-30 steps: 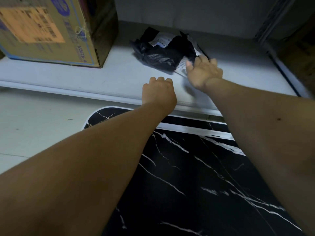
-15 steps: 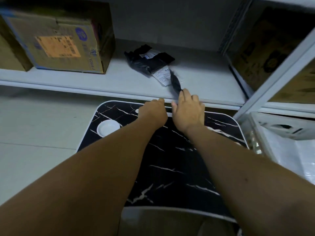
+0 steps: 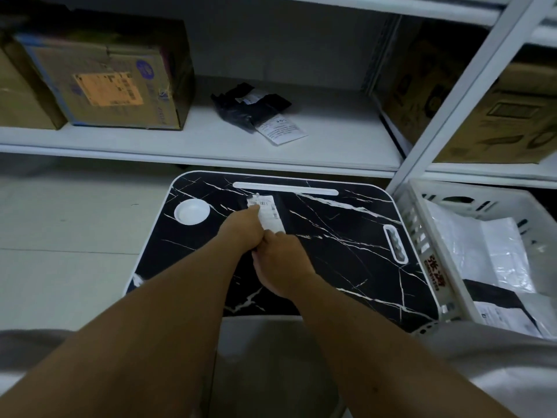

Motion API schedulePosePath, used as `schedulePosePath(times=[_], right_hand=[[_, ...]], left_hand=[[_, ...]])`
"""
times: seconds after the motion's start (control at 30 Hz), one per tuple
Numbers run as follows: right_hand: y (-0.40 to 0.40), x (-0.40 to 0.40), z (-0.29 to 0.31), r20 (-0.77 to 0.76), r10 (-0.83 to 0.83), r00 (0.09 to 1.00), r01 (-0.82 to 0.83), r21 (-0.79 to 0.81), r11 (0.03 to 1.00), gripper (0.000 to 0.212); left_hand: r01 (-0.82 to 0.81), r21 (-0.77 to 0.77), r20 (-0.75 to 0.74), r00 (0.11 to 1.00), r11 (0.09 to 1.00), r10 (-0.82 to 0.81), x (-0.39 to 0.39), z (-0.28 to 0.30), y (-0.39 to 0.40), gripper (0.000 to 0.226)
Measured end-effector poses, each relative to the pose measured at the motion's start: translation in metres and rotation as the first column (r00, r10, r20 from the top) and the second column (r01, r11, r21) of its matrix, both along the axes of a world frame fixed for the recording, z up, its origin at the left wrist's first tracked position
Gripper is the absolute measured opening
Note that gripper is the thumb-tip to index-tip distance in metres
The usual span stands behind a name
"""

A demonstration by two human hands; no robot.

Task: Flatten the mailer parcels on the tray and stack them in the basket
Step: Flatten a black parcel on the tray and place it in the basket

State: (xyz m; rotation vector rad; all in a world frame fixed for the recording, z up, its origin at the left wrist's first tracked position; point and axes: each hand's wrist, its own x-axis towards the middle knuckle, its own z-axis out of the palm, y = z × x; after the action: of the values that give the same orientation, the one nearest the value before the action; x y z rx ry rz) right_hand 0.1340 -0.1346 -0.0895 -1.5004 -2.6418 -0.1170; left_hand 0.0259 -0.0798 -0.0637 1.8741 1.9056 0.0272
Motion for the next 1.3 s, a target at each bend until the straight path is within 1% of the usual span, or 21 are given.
schedulePosePath(times=[0.07,0.13,0.17,0.2,0.23,0.27,0.3,0.37,0.4,0.47,0.53,0.63,0.77,0.9,1.03,1.1,1.13,1.23,1.3], right_hand=[[-0.003,0.001,-0.005,-0.003,0.054,0.999,-0.054,-0.03,0.998,0.017],[-0.004,0.004,-0.007,-0.043,0.056,0.998,-0.058,-0.041,0.998,0.013],[-0.003,0.007,-0.006,-0.1,0.035,0.994,-0.038,-0.031,0.999,0.008],[-0.001,0.01,-0.004,-0.173,-0.008,0.985,0.004,-0.019,1.0,0.003],[0.001,0.014,-0.003,-0.224,-0.067,0.972,0.067,-0.01,0.998,0.002],[0.005,0.018,-0.003,-0.23,-0.14,0.963,0.139,-0.021,0.99,0.006],[0.01,0.021,-0.003,-0.197,-0.198,0.96,0.195,-0.038,0.98,0.015],[0.02,0.027,-0.005,-0.133,-0.272,0.953,0.255,-0.127,0.958,0.037],[0.025,0.028,-0.008,-0.095,-0.277,0.956,0.258,-0.173,0.951,0.048],[0.033,0.026,-0.017,-0.008,-0.236,0.972,0.226,-0.25,0.942,0.061],[0.035,0.024,-0.029,0.047,-0.209,0.977,0.213,-0.311,0.926,0.063],[0.04,0.027,-0.041,0.028,-0.202,0.979,0.198,-0.365,0.91,0.059],[0.043,0.032,-0.046,0.008,-0.167,0.986,0.159,-0.355,0.921,0.056],[0.043,0.033,-0.051,-0.037,-0.193,0.981,0.166,-0.368,0.915,0.055],[0.046,0.032,-0.051,-0.045,-0.226,0.973,0.188,-0.409,0.893,0.052],[0.048,0.026,-0.049,-0.06,-0.254,0.965,0.207,-0.415,0.886,0.048],[0.05,0.022,-0.046,-0.073,-0.267,0.961,0.218,-0.398,0.891,0.044],[0.063,0.012,-0.034,-0.048,-0.267,0.963,0.25,-0.229,0.941,0.029],[0.078,0.008,-0.03,-0.061,-0.267,0.962,0.255,-0.153,0.955,0.025]], left_hand=[[0.031,-0.019,-0.02,0.999,0.999,-0.032,-0.004,-0.007,-0.005,0.046],[0.066,-0.039,-0.05,0.996,0.997,-0.067,-0.006,-0.014,-0.008,0.04],[0.058,-0.038,-0.062,0.996,0.998,-0.06,-0.007,-0.016,-0.009,0.037],[0.03,-0.025,-0.065,0.997,0.999,-0.032,-0.007,-0.017,-0.011,0.036],[-0.005,-0.005,-0.076,0.997,1.0,0.004,-0.007,-0.017,-0.013,0.037],[-0.028,0.029,-0.098,0.995,0.999,0.03,-0.006,-0.017,-0.015,0.041],[-0.013,0.08,-0.144,0.989,0.997,0.024,-0.004,-0.017,-0.018,0.047],[0.099,0.186,-0.252,0.966,0.978,-0.05,0.004,-0.023,-0.021,0.058],[0.162,0.205,-0.296,0.95,0.965,-0.097,0.007,-0.028,-0.021,0.06],[0.246,0.168,-0.358,0.918,0.955,-0.174,0.013,-0.039,-0.024,0.064],[0.248,0.1,-0.364,0.91,0.963,-0.197,0.012,-0.051,-0.027,0.065],[0.209,0.059,-0.302,0.936,0.976,-0.182,0.004,-0.066,-0.028,0.059],[0.215,0.024,-0.244,0.948,0.976,-0.203,-0.003,-0.071,-0.027,0.058],[0.213,-0.004,-0.191,0.959,0.977,-0.209,-0.003,-0.075,-0.025,0.058],[0.184,-0.02,-0.179,0.966,0.983,-0.184,-0.002,-0.073,-0.022,0.058],[0.162,0.033,-0.207,0.966,0.986,-0.152,0.003,-0.07,-0.02,0.055],[0.158,0.084,-0.239,0.962,0.984,-0.134,0.004,-0.065,-0.017,0.052],[0.197,0.23,-0.339,0.934,0.953,-0.111,0.01,-0.052,-0.003,0.035],[0.236,0.272,-0.365,0.922,0.933,-0.127,0.011,-0.048,0.008,0.036]])
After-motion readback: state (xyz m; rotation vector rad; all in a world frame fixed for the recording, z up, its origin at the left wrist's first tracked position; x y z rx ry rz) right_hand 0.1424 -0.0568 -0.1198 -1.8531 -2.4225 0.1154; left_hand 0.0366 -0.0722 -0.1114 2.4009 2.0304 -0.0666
